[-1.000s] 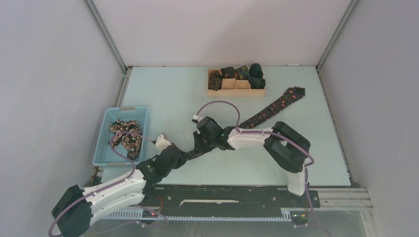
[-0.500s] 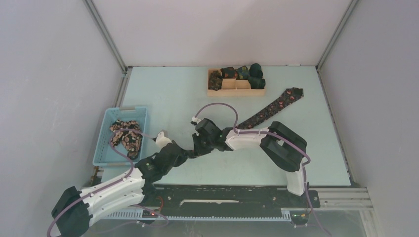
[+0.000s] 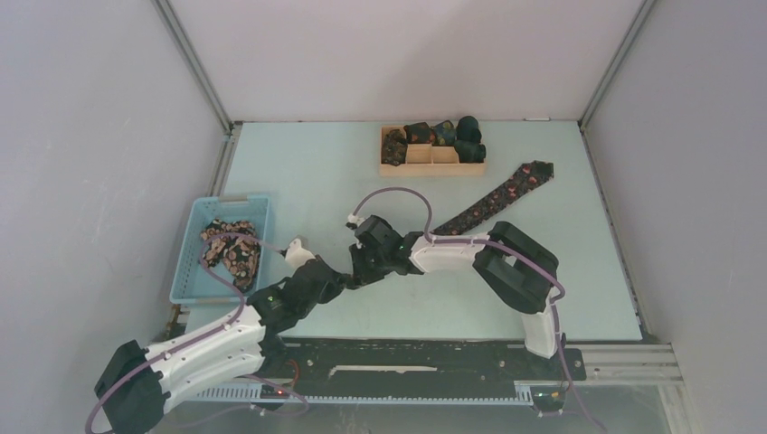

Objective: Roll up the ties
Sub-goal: Roll the tie at the center of the board.

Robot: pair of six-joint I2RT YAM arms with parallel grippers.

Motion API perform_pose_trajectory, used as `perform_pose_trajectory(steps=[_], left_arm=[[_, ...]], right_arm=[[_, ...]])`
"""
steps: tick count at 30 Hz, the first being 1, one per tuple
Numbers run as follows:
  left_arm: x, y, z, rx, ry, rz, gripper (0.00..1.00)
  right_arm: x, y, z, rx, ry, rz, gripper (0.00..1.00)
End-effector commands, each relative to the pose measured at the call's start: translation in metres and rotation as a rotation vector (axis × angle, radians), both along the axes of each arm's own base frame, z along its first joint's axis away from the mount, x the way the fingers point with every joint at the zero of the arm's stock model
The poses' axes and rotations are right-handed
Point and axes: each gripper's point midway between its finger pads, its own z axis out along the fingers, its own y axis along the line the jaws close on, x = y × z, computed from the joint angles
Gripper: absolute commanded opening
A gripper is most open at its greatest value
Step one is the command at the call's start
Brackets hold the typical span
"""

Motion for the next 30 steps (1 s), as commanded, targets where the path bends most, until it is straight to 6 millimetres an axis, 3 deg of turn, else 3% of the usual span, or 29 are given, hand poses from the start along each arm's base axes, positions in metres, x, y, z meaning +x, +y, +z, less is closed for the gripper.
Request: perform_pose_trajectory(steps=[1,8,15,30], left_arm=[[0.013,-0.004,0.023,0.002,-0.054,0.006,0.00],[0.020,-0.008,0.026,0.051,-0.040,-0.013,0.00],[0.025,-0.015,0.018,0.100,0.013,-0.047,0.00],[0.033,-0.029,0.017,0.116,0.043,-0.077,0.00]], right_arm=[[-0.001,0.020,0.009,0.070,-0.001,0.046,0.14],[-0.003,0.030,0.013,0.122,-0.020,0.106,0.14],[0.006,0.013,0.013,0.061,-0.044,0.092,0.13],[0.012,-0.014,0.038,0.075,-0.066,0.095,0.13]])
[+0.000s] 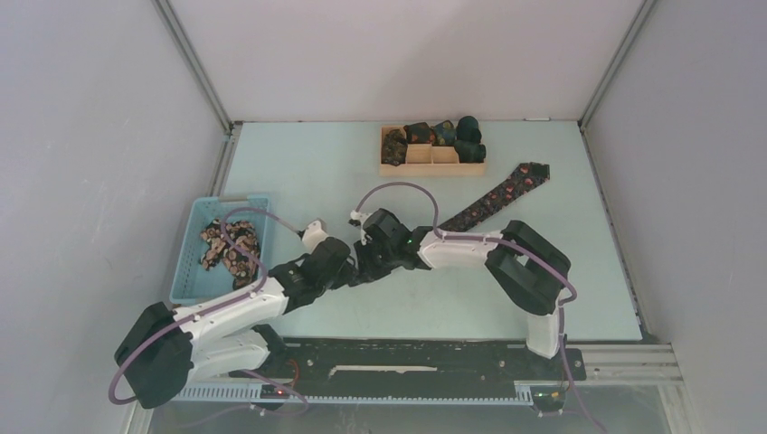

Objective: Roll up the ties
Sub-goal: Roll the tie at the center of the board.

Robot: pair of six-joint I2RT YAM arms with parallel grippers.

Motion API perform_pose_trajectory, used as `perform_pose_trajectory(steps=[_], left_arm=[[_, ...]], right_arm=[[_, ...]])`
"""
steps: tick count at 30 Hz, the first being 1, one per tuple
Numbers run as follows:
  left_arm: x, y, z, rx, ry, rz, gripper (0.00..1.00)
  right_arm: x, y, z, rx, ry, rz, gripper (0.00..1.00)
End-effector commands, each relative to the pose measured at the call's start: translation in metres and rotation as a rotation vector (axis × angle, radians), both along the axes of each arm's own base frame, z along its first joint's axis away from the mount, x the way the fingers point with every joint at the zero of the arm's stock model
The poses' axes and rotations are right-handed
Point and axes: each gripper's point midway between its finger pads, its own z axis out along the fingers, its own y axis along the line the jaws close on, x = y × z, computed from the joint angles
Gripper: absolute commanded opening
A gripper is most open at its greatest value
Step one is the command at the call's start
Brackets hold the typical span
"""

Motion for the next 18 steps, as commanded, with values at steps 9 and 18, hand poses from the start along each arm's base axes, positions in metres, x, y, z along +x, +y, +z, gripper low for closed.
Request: perform_pose_trajectory(steps=[9,18], left_arm=[[0.003,-0.004,0.016,-0.042,-0.024,-0.003,0.00],[-0.001,0.003,0.017,-0.036,-0.030,0.009,0.00]], right_arm=[[0.018,0.012,0.016,0.112,0.014,-0.001,0.13],[-0.004,0.042,0.006,0.195,0.110,0.076,0.12]])
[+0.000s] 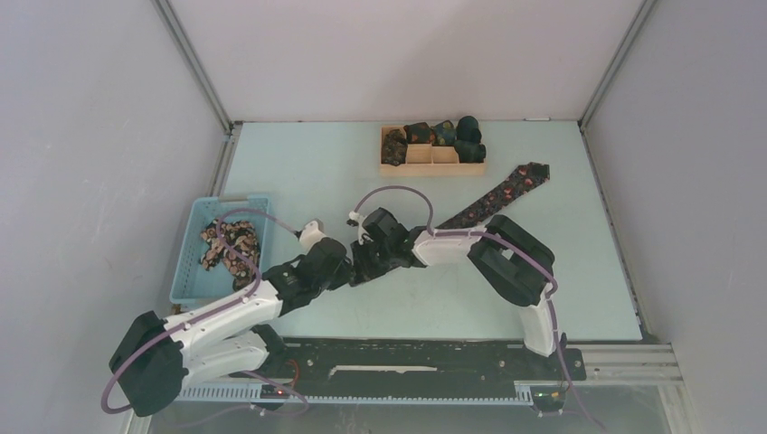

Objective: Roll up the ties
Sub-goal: Roll the tie at the center of the board.

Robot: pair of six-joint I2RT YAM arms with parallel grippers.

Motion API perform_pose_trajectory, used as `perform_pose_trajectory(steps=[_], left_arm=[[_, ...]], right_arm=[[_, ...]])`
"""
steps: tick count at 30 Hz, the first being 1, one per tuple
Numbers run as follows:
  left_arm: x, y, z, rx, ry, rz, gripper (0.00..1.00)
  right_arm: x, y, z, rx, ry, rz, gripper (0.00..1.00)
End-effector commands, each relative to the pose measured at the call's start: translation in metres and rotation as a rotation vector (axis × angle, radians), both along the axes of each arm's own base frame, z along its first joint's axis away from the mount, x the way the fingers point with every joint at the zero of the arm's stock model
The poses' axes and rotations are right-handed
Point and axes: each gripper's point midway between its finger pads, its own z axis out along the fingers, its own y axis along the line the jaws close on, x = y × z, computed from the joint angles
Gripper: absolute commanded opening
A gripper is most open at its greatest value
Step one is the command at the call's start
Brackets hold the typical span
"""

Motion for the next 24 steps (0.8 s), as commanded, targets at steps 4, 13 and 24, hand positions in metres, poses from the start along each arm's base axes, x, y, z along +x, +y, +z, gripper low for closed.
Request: perform_pose_trajectory(steps=[4,13,24], left_arm=[[0.001,0.006,0.004,-0.003,-0.020,0.020,0.00],[0.007,0.007,0.004,0.034,-0.021,0.012,0.00],[0.013,0.003,0.004,0.060,-0.012,0.001,0.00]], right_arm=[[-0.012,0.035,0.024,0.151,0.033,0.076,0.12],[-0.011,0.020,0.037,0.120,0.027,0.080,0.12],[-0.016,-0.003,0.043,0.105,0.044,0.089,0.12]])
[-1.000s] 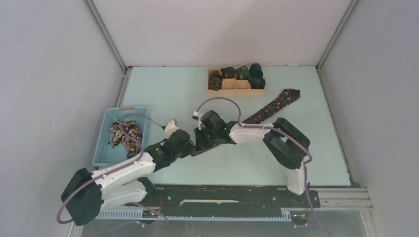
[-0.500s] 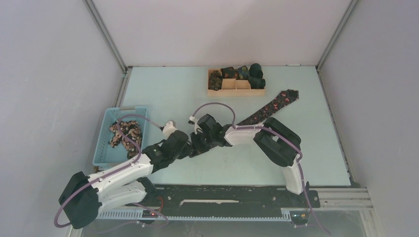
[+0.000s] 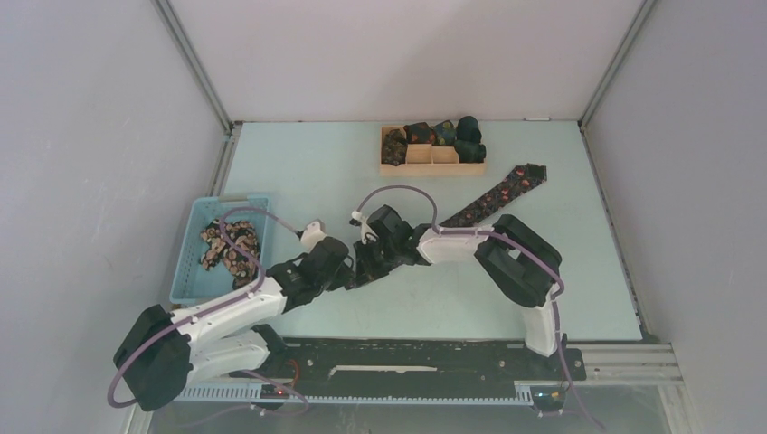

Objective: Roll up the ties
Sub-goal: Roll the tie at the center of the board.

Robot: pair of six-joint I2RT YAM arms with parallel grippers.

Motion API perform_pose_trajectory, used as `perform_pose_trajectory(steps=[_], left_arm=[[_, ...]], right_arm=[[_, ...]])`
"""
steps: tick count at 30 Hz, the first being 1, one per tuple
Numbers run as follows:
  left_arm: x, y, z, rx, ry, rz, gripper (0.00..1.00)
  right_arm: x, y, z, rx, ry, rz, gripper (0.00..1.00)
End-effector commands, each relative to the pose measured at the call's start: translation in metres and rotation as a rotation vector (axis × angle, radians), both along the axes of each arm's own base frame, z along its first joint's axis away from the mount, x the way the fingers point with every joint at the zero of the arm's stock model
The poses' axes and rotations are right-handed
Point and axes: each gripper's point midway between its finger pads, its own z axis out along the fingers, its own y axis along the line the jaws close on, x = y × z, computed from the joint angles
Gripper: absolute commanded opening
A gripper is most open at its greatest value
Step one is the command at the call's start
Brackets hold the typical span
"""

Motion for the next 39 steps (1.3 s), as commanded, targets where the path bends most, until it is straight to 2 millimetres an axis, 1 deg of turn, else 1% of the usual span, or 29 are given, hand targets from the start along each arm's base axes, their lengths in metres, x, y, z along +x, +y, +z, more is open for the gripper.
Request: perform_pose_trajectory(steps=[1,5,9,14,24,28,29,30,32,33,34,36,39], left_arm=[[0.015,-0.005,0.015,0.011,-0.043,0.002,0.00],[0.018,-0.007,0.014,0.018,-0.037,-0.001,0.00],[0.021,-0.011,0.011,0.022,-0.028,-0.008,0.00],[0.025,-0.018,0.004,0.019,-0.008,-0.020,0.00],[0.037,-0.041,-0.009,-0.023,0.005,-0.060,0.00],[0.036,-0.043,-0.015,-0.029,0.012,-0.056,0.01],[0.036,-0.042,-0.016,-0.031,0.013,-0.055,0.05],[0.036,-0.043,-0.017,-0.036,0.009,-0.057,0.12],[0.034,-0.043,-0.017,-0.048,0.002,-0.059,0.34],[0.035,-0.044,-0.015,-0.055,-0.008,-0.069,0.42],[0.034,-0.044,-0.015,-0.055,-0.013,-0.076,0.47],[0.033,-0.041,-0.015,-0.053,-0.019,-0.068,0.49],[0.029,-0.036,-0.018,-0.056,-0.021,-0.053,0.47]], right_arm=[[-0.004,-0.004,0.034,0.068,-0.028,0.043,0.12],[0.000,-0.020,0.039,0.066,-0.035,0.022,0.12],[0.006,-0.038,0.038,0.054,-0.036,-0.008,0.12],[0.012,-0.052,0.035,0.046,-0.036,-0.030,0.12],[0.010,-0.057,0.031,0.044,-0.027,-0.033,0.12],[0.012,-0.056,0.035,0.056,-0.038,-0.034,0.13],[0.013,-0.055,0.036,0.060,-0.044,-0.037,0.14],[0.014,-0.054,0.038,0.067,-0.049,-0.038,0.14],[0.016,-0.051,0.041,0.080,-0.056,-0.041,0.16],[0.016,-0.051,0.041,0.082,-0.052,-0.041,0.16],[0.019,-0.047,0.045,0.106,-0.069,-0.042,0.17],[0.022,-0.044,0.047,0.112,-0.073,-0.047,0.18],[0.025,-0.040,0.048,0.115,-0.072,-0.054,0.20]])
